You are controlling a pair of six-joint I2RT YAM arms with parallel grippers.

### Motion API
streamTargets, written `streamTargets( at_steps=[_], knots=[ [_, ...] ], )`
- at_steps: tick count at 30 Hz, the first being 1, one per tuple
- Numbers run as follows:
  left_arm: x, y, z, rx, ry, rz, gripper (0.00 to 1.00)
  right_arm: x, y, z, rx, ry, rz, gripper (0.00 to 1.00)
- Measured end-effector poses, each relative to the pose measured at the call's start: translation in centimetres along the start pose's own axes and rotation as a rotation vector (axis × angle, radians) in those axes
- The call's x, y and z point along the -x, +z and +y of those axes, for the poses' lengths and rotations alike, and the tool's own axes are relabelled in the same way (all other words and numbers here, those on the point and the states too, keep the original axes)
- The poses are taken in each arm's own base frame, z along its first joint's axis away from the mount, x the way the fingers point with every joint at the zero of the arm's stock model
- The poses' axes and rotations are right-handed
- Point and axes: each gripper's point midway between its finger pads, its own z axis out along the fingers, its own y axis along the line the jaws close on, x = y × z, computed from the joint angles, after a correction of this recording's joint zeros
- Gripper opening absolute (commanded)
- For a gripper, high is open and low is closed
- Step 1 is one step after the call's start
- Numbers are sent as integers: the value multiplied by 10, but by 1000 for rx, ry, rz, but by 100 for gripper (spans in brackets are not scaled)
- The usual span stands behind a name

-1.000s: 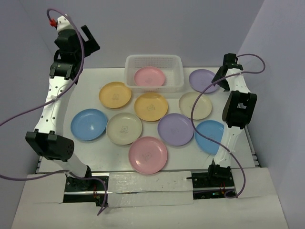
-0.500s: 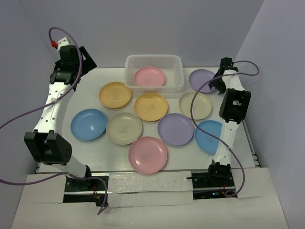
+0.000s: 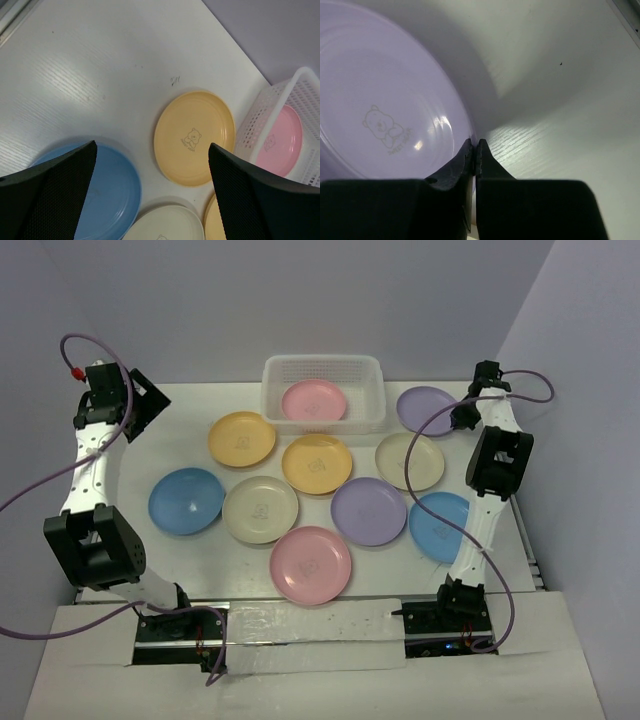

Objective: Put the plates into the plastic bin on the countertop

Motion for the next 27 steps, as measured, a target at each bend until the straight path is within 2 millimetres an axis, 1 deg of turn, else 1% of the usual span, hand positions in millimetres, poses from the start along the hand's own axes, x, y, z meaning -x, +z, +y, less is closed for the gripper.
streamTargets(
  at_steps=[4,7,9,11,14,18,20,21,22,24,26,27],
  knots=[
    [-15,5,7,2,-5,44,99,-4,-3,1,53,30,34,0],
    [-26,8,13,-8,-12,84,99,-10,-15,4,94,54,64,0],
    [-32,10,17,-21,-20,110,99,-10,-29,10,135,73,69,0],
    [-36,11,24,-33,-26,134,99,-6,-51,20,188,102,57,0],
    [-40,14,38,-36,-35,154,99,15,-98,42,287,125,-19,0],
    [-44,17,56,-29,-2,172,99,50,-174,79,423,92,-185,0],
    [-43,17,60,-31,37,169,99,65,-209,108,487,39,-275,0],
    [-42,17,61,-35,58,168,98,67,-223,123,517,7,-309,0],
    [-42,17,63,-40,81,168,99,67,-235,139,543,-26,-339,0],
    [-43,17,66,-53,124,175,99,53,-253,170,577,-105,-378,0],
    [-47,18,74,-54,162,187,99,29,-262,203,606,-195,-387,0],
    [-50,18,79,-54,181,195,99,13,-263,219,619,-243,-383,0]
  ],
)
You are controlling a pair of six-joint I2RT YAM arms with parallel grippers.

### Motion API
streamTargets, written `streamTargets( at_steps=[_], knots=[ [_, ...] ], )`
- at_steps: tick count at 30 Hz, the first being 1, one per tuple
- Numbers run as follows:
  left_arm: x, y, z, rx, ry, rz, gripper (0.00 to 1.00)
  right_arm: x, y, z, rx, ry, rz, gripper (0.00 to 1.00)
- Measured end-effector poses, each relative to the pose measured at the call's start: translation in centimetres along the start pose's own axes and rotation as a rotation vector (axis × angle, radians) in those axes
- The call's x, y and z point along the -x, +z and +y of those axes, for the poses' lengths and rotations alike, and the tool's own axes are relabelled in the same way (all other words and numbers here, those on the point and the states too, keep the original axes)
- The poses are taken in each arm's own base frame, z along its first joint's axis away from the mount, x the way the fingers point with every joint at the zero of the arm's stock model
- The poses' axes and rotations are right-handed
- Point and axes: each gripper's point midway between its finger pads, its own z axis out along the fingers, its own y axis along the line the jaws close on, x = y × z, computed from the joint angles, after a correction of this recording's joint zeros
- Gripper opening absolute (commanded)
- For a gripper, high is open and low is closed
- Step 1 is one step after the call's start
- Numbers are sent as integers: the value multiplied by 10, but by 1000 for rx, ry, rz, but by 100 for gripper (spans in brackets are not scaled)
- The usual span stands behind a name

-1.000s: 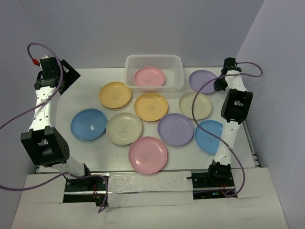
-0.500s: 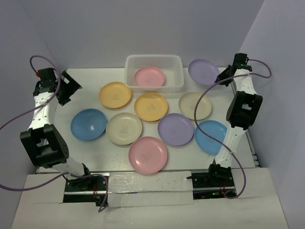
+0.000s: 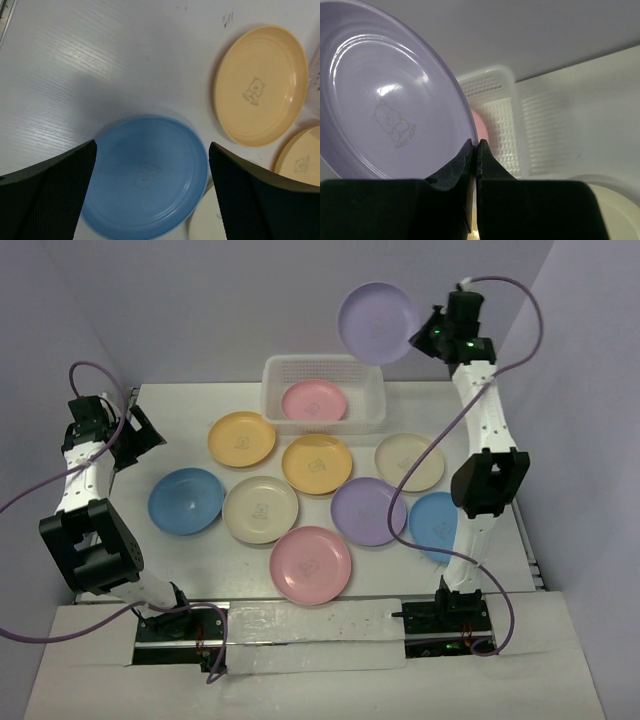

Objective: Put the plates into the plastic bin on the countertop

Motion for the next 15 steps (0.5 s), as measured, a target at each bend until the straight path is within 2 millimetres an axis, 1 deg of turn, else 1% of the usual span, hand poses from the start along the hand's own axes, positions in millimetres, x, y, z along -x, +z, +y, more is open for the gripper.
streamTargets(
  at_steps=[3,6,8,10,15],
  knots=[
    [-11,1,10,4,46,25,99,-38,16,39,33,-100,48,0],
    [-20,-3,15,10,79,38,99,-74,33,58,33,-177,93,0],
    [-22,-8,16,9,101,32,99,-94,45,58,13,-216,117,0],
    [-23,-13,16,9,117,20,99,-109,58,55,-9,-241,133,0],
    [-24,-22,18,19,141,-2,99,-145,87,40,-57,-273,182,0]
  ],
)
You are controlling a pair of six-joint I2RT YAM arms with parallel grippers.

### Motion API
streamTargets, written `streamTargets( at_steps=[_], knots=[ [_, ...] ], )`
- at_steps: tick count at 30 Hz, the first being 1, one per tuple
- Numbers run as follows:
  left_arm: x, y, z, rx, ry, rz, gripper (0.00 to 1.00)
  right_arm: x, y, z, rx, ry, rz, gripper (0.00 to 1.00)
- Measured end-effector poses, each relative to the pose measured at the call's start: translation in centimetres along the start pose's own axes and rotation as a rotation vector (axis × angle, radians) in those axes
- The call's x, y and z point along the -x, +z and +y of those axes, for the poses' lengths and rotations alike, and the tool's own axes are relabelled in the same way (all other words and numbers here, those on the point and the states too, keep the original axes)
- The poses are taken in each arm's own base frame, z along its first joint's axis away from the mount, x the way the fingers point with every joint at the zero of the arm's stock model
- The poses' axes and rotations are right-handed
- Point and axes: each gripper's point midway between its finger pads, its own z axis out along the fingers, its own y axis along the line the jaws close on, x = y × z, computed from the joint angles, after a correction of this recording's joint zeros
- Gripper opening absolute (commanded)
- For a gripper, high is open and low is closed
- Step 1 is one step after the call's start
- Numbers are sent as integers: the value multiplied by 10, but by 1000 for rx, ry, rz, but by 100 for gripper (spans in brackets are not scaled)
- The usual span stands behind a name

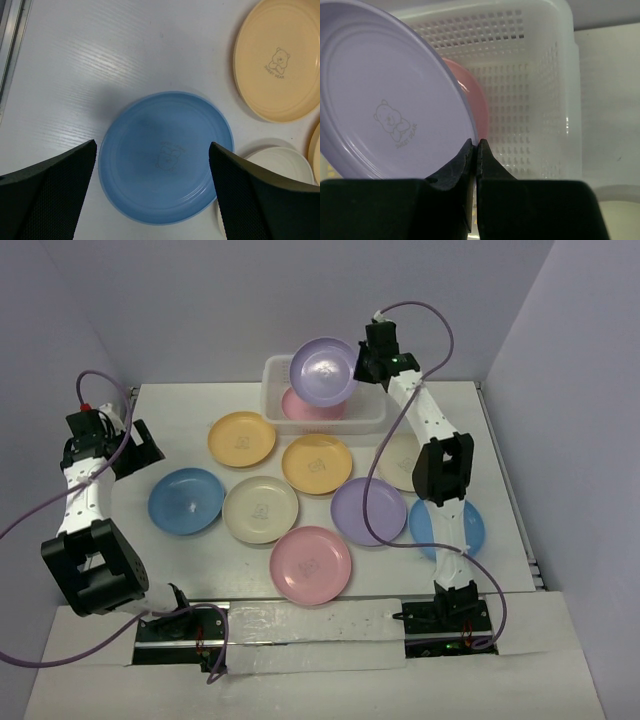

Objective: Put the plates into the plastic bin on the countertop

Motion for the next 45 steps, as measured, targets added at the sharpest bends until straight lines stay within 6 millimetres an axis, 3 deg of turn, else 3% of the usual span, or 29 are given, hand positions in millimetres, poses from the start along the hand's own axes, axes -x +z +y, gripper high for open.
streamTargets(
  at_steps=[3,8,10,16,24,28,32,35,38,41,42,45],
  knots=[
    [-8,1,4,14,6,13,99,-15,13,-1,-8,-5,27,1],
    [-20,3,14,34,-4,42,99,-28,29,1,-3,-1,40,22],
    [-19,3,19,42,-12,39,99,-33,36,3,3,6,46,48],
    [-21,2,30,57,-35,41,99,-46,44,12,32,21,69,78],
    [-44,19,42,-20,26,141,91,-42,36,24,74,27,65,83],
    [-71,33,45,-74,87,248,88,-24,4,28,97,0,44,94],
    [-87,45,53,-96,133,311,82,17,-59,33,127,-39,-43,100],
    [-97,54,57,-105,156,343,71,48,-111,34,149,-66,-122,100],
    [-105,63,62,-111,171,368,51,66,-151,23,148,-89,-179,100],
    [-105,67,65,-106,188,360,38,63,-168,-4,107,-102,-176,100],
    [-104,69,66,-104,196,356,27,58,-169,-16,88,-98,-162,100],
    [-103,70,67,-106,207,346,7,29,-161,-61,10,-74,-75,100]
  ],
)
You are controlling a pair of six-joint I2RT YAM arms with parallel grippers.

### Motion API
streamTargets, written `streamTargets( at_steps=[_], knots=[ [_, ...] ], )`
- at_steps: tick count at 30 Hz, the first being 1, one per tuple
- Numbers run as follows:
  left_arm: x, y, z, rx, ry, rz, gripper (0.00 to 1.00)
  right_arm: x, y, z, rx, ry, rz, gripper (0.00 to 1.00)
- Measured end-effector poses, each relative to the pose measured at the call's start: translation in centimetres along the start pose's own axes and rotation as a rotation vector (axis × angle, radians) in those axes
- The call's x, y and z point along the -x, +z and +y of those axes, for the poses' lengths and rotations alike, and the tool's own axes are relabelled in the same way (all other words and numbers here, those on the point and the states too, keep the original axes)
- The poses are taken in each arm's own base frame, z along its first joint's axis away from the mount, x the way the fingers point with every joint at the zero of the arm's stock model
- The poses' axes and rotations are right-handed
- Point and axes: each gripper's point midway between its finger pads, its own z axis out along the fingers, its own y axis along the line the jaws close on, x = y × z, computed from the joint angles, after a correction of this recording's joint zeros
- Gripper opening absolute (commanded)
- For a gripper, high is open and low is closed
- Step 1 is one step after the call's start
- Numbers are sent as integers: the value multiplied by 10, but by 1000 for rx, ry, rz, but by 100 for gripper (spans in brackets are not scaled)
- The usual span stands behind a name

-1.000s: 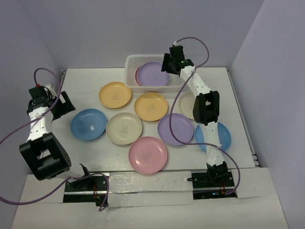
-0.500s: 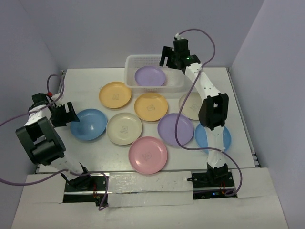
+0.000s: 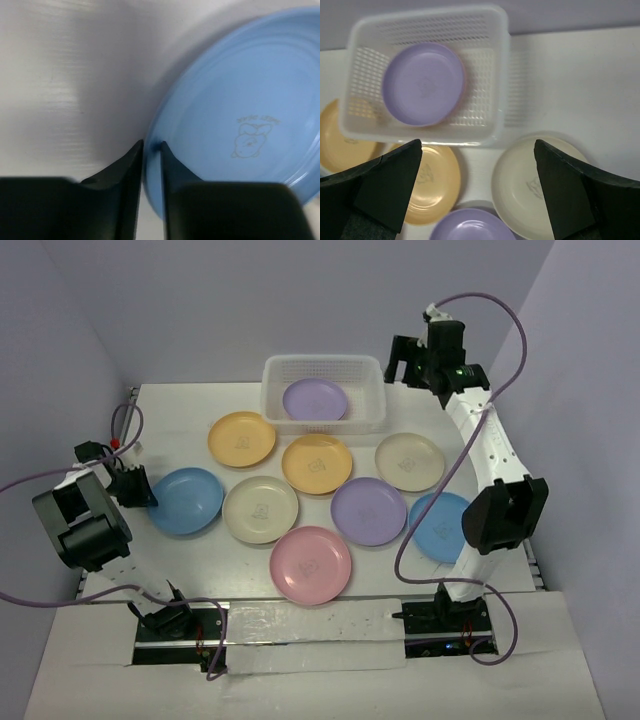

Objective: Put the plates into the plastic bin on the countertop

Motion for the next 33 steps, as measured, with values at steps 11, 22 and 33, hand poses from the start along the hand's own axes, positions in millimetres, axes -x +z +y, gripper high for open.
streamTargets(
  at_steps=[11,22,33],
  knots=[
    [35,-25,-8,-34,-51,-46,0,-149,-47,-160,-292,136,317,100],
    [212,-145,-72,-79,-17,-481,0,-235,-96,-221,-394,177,449,99],
    [271,-119,-287,-239,63,-581,0,-276,-110,-240,-414,154,548,100]
  ],
)
